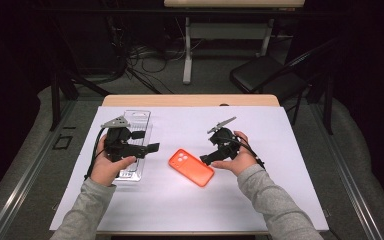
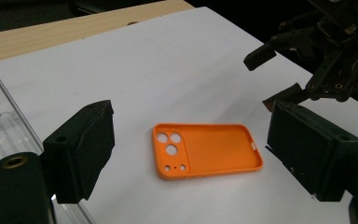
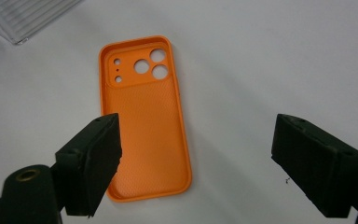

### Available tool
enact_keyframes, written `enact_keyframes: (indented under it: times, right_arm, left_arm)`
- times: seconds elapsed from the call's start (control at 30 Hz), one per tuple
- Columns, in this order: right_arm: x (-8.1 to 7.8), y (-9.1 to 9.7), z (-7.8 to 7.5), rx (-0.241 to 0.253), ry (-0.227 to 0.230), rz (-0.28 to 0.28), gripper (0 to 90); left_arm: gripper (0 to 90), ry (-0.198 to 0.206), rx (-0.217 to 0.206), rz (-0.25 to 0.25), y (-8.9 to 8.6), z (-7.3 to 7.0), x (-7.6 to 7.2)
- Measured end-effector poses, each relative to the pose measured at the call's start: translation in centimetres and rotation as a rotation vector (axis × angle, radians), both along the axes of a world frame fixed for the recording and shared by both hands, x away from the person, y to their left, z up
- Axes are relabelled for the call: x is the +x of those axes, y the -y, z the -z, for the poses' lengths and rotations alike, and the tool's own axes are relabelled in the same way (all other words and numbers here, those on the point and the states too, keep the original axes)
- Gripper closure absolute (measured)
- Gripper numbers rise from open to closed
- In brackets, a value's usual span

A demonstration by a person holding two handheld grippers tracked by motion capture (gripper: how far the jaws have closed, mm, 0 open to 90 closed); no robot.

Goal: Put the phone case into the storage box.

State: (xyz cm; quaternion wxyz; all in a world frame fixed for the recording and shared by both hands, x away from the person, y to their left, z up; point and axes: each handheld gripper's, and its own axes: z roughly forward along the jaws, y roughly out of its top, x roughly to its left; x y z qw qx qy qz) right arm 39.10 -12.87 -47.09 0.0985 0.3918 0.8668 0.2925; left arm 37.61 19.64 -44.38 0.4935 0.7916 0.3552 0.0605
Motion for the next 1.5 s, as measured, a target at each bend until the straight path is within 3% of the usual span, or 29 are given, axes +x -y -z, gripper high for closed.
enact_keyframes:
  times: [0.53,0.73,0.93,1.37,1.5]
  right_arm:
    - [2.0,-2.9,0.4,-0.130,-0.023,-0.110,44.5]
    - [2.5,-3.9,1.2,-0.196,-0.067,-0.149,49.4]
    - [3.1,-4.3,1.1,-0.208,-0.081,-0.144,51.7]
    - [3.9,-5.0,1.7,-0.232,-0.159,-0.118,57.0]
    - [4.0,-5.1,2.2,-0.241,-0.210,-0.129,60.4]
  left_arm:
    - [15.6,0.008,0.023,-0.018,-0.4,0.1,-0.2]
    - [15.6,0.010,0.020,-0.020,-0.4,0.1,-0.3]
    - [15.6,0.016,0.011,-0.018,-0.6,-0.1,-0.4]
    - [15.7,0.018,0.000,-0.029,-1.2,-0.3,-0.5]
    - [15.7,0.017,-0.003,-0.033,-1.2,-0.3,-0.5]
